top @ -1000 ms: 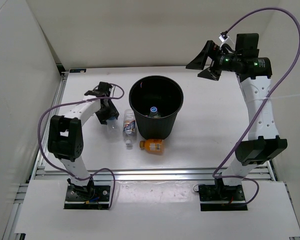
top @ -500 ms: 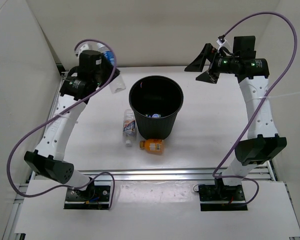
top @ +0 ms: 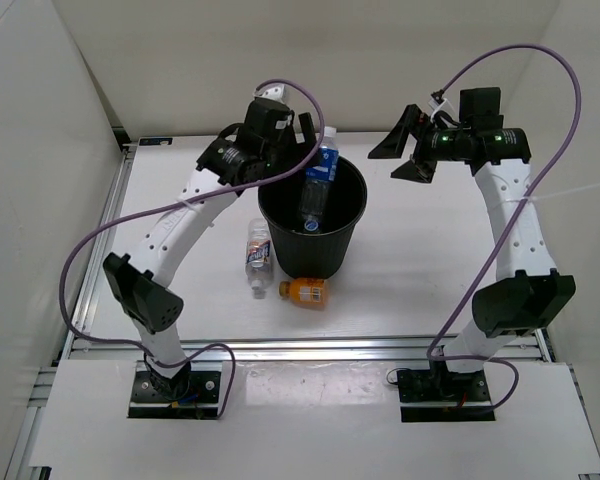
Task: Put the plastic bottles in the bin
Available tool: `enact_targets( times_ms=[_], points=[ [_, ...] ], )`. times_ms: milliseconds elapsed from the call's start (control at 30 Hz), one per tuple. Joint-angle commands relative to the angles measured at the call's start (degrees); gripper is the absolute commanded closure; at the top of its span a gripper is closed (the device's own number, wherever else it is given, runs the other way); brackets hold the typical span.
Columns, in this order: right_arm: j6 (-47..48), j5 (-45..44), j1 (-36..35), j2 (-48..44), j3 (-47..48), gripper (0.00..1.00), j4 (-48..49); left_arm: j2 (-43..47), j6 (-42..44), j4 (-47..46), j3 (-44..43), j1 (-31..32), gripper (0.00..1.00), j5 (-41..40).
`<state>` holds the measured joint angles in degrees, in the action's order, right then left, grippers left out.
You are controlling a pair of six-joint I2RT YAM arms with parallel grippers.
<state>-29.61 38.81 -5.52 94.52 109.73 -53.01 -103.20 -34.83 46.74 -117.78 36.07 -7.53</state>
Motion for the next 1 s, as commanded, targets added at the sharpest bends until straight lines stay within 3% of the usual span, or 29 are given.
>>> enact_targets(
  times_ms=[0, 167, 233, 300, 400, 600, 733, 967],
  points=[
    [0.5, -0.8, 0.1, -5.2, -2.9, 0.00, 2.0, 10.6, 2.0, 0.7, 3.3, 0.0, 0.00, -6.7],
    [0.5, -0.8, 0.1, -5.9, -5.8, 0.00, 2.6, 22.0, -1.0, 0.7, 16.3, -0.7, 0.00, -24.9],
    [0.5, -1.3, 0.1, -5.9, -5.1, 0.00, 2.6, 26.7, -3.6, 0.2, 26.5, -2.8, 0.00, -25.2],
    [0.5, -1.3, 0.1, -5.2, -3.8, 0.00, 2.6, 28.4, -4.2, -1.0, 34.5, -7.1, 0.00, -19.4],
    [0.0, -0.7, 0.1, -4.0, -2.4, 0.00, 2.6, 28.4, -4.7, -1.0, 39.8, -12.9, 0.00, -10.6],
    [0.0, -0.1, 0.1, -4.0, -1.9, 0.00, 2.6, 27.1, -1.7, -12.0, 51.0, -20.2, 0.00, 3.5],
    [0.0, 0.4, 0.6, -4.0, -1.9, 0.00, 2.6, 23.9, 0.0, -18.1, 57.3, -21.5, 0.00, 10.5],
    [0.5, 0.4, 0.6, -5.8, -3.0, 0.00, 2.0, 18.7, -0.5, -21.9, 60.2, -21.5, 0.00, 13.9]
  ],
)
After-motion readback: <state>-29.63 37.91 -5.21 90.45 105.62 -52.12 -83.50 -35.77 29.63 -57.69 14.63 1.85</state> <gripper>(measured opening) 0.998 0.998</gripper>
